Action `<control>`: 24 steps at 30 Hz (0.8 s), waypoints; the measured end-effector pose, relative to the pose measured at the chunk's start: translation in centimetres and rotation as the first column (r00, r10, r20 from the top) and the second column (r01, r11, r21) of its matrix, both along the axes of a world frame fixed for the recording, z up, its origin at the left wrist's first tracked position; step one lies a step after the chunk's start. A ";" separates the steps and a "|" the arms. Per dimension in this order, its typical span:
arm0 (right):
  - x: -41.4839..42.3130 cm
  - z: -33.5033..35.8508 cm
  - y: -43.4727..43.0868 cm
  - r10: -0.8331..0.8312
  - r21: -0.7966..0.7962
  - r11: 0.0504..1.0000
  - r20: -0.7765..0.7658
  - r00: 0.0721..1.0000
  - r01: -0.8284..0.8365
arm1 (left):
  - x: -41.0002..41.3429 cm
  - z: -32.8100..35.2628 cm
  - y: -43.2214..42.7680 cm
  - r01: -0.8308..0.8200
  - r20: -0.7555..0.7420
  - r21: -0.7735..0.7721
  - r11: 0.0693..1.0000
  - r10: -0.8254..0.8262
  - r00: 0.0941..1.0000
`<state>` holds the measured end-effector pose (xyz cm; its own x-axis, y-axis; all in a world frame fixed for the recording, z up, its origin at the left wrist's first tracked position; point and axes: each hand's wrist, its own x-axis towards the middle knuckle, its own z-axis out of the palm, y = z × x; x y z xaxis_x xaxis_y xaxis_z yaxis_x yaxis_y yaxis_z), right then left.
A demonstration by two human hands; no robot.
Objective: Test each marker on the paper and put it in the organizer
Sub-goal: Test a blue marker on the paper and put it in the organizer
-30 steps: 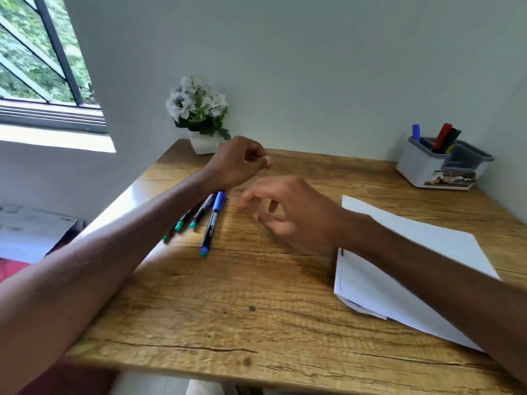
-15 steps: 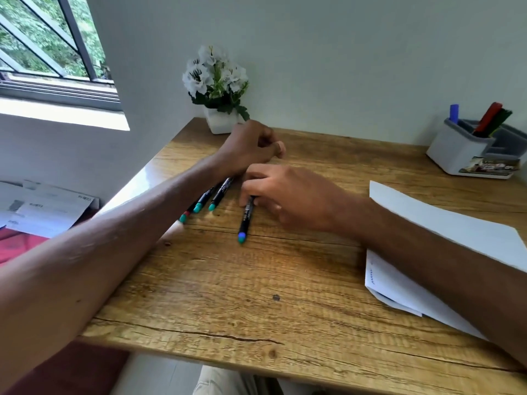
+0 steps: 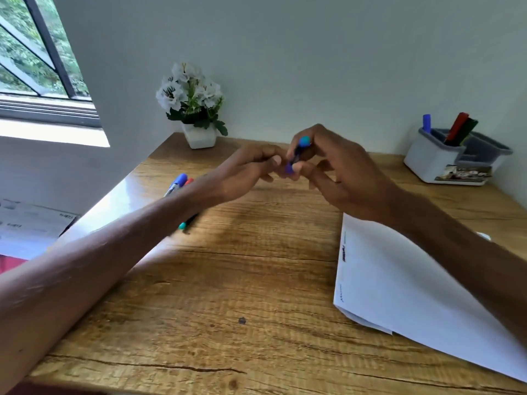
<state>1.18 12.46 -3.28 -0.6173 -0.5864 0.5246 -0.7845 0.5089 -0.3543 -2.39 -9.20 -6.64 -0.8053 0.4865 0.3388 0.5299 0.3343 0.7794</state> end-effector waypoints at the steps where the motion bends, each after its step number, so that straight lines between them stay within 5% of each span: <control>1: 0.0 0.0 0.6 -0.010 -0.037 0.999 0.010 1.000 0.011 | 0.2 -0.1 0.3 0.010 -0.004 -0.006 1.000 -0.010 1.000; 9: -0.3 0.1 5.1 -0.035 -0.146 0.989 0.003 0.999 0.035 | 1.1 -0.6 1.6 -0.181 -0.150 -0.047 0.982 0.172 0.974; 16: -0.6 0.8 9.0 0.002 -0.177 0.984 0.181 0.983 0.030 | 3.6 0.6 3.1 -0.320 -0.496 -0.125 0.939 0.220 0.840; 24: 0.4 -0.6 8.8 -0.110 0.195 0.977 0.102 0.989 0.088 | 5.5 -0.1 4.5 -0.317 -0.556 -0.170 0.933 0.175 0.813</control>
<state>1.55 21.21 -3.89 -0.7255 -0.6015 0.3344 -0.6879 0.6485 -0.3260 3.08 -4.68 -6.77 -0.6433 0.4193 0.6406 0.7054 0.6498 0.2830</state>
